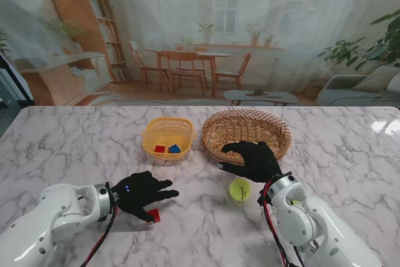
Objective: Sort the blocks and the balls into two baskets
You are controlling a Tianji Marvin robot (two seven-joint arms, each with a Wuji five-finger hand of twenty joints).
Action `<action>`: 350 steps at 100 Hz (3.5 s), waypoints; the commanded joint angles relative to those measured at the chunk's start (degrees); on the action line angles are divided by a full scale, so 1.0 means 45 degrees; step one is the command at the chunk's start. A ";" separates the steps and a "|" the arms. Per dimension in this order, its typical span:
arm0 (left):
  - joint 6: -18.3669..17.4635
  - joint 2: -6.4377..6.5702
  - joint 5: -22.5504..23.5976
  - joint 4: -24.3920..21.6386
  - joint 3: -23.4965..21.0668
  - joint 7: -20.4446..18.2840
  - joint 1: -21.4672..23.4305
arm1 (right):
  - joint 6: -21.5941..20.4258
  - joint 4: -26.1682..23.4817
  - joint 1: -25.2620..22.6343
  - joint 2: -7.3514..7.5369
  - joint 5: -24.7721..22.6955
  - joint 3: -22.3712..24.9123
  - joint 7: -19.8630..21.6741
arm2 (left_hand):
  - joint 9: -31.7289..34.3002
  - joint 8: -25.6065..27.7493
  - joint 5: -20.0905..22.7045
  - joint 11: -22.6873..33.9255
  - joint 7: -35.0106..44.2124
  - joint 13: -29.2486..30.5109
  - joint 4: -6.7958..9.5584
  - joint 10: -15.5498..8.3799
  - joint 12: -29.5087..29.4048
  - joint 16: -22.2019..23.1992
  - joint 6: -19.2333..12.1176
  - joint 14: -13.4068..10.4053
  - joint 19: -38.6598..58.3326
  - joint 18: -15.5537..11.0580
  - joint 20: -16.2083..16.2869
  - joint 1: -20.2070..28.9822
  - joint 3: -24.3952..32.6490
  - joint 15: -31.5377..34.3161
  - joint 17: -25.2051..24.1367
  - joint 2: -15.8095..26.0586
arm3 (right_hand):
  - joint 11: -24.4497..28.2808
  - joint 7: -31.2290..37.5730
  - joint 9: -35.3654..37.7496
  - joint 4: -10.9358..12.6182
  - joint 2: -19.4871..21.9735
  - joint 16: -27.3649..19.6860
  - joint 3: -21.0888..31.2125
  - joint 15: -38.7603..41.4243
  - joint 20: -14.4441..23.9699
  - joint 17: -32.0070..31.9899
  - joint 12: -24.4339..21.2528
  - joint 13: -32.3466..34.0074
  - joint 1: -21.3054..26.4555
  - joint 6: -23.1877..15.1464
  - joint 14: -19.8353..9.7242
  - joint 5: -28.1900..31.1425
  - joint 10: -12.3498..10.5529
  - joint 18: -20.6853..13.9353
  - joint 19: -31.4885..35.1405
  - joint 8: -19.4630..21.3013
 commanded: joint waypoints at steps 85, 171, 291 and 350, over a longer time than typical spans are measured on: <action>-0.0099 0.0220 0.0566 0.0590 0.0251 -0.0396 -0.0036 | 0.0066 0.0183 0.0114 -0.0008 0.0007 -0.0118 0.0024 | -0.0751 0.4240 -0.1069 0.1555 0.3495 0.0278 0.1096 -0.0894 0.1097 0.0482 -0.1521 -0.0446 0.0442 -0.0430 0.0540 0.0424 0.2881 0.0304 0.0366 -0.0609 | 0.0137 -0.0235 -0.0436 0.0189 0.0725 0.0114 -0.0385 -0.0147 -0.0028 -0.0200 0.0039 -0.0026 0.0212 0.0214 0.0071 -0.0479 0.0072 0.0211 -0.0161 -0.0112; 0.0203 0.0209 0.0272 0.1394 0.1001 0.0388 -0.0398 | 0.0180 0.0243 0.0176 -0.0014 -0.0030 -0.0193 -0.0011 | 0.1129 0.7624 0.0739 0.4545 0.9074 0.1102 -0.0234 -0.1831 0.4628 0.1672 -0.2644 -0.0870 0.1337 -0.0665 0.0798 0.3753 0.0968 0.1313 0.0854 0.0620 | 0.0182 -0.0331 -0.0597 0.0223 0.0693 0.0107 -0.0433 -0.0145 -0.0017 -0.0260 0.0032 -0.0123 0.0277 0.0314 0.0068 -0.0732 0.0058 0.0223 -0.0168 -0.0106; 0.3467 -0.0267 -0.1095 0.3768 0.2839 0.0826 -0.5590 | 0.0201 0.0204 0.0170 0.0004 0.0042 -0.0179 0.0170 | 0.1704 0.7214 0.1035 0.4850 0.9329 0.1538 -0.0015 -0.1808 0.4902 0.2321 -0.2520 -0.0791 0.1815 -0.0725 0.1132 0.3833 0.0385 0.1837 0.1229 0.0877 | 0.0175 -0.0378 -0.0601 0.0228 0.0651 0.0097 -0.0405 -0.0128 -0.0012 -0.0155 0.0007 -0.0108 0.0314 0.0334 0.0111 -0.0725 0.0105 0.0167 -0.0101 -0.0103; 0.6289 -0.0810 -0.3325 0.6823 0.6479 0.1645 -0.8568 | 0.0149 0.0185 0.0131 0.0000 0.0056 -0.0142 0.0140 | 0.1420 0.6475 0.0714 0.4849 0.8551 0.1292 -0.0010 -0.1587 0.4933 0.2441 -0.2260 -0.0699 0.1819 -0.0683 0.1287 0.3441 0.0062 0.1832 0.1042 0.1181 | 0.0176 -0.0377 -0.0596 0.0229 0.0653 0.0099 -0.0402 -0.0128 -0.0019 -0.0161 0.0009 -0.0098 0.0308 0.0342 0.0120 -0.0723 0.0118 0.0169 -0.0103 -0.0096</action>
